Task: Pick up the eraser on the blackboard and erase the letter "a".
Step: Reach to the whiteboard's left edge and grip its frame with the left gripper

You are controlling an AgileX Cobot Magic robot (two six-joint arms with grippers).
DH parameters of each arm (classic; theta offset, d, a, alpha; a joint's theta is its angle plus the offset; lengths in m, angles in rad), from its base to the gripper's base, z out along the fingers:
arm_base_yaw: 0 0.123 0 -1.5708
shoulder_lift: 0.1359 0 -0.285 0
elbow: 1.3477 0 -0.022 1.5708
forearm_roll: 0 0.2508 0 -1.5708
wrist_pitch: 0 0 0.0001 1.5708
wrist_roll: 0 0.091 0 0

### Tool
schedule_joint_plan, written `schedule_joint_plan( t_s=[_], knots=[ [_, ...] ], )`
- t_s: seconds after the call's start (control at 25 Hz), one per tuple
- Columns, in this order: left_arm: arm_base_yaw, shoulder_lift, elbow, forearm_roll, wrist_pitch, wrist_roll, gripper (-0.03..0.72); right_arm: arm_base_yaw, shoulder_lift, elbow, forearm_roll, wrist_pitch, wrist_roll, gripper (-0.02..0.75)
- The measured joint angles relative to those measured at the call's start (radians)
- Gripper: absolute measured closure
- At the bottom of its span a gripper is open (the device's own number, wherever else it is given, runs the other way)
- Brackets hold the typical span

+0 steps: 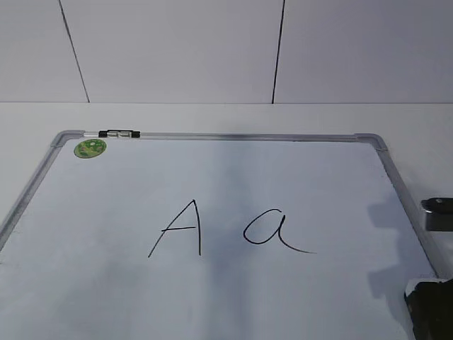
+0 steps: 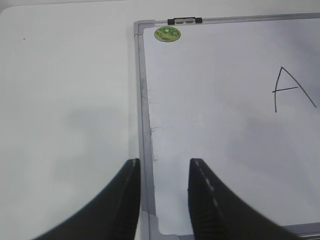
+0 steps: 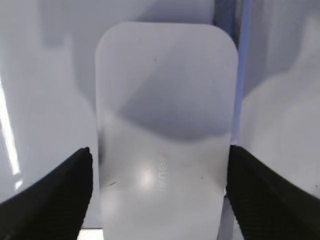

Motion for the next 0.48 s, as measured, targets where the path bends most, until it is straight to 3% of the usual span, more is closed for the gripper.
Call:
schedule_joint_plan(
  t_s=[0.48],
  knots=[
    [0.0,0.0,0.0,0.0,0.0,0.0,0.444,-0.002,0.037,0.0,-0.009,-0.023,0.0,0.13]
  ],
)
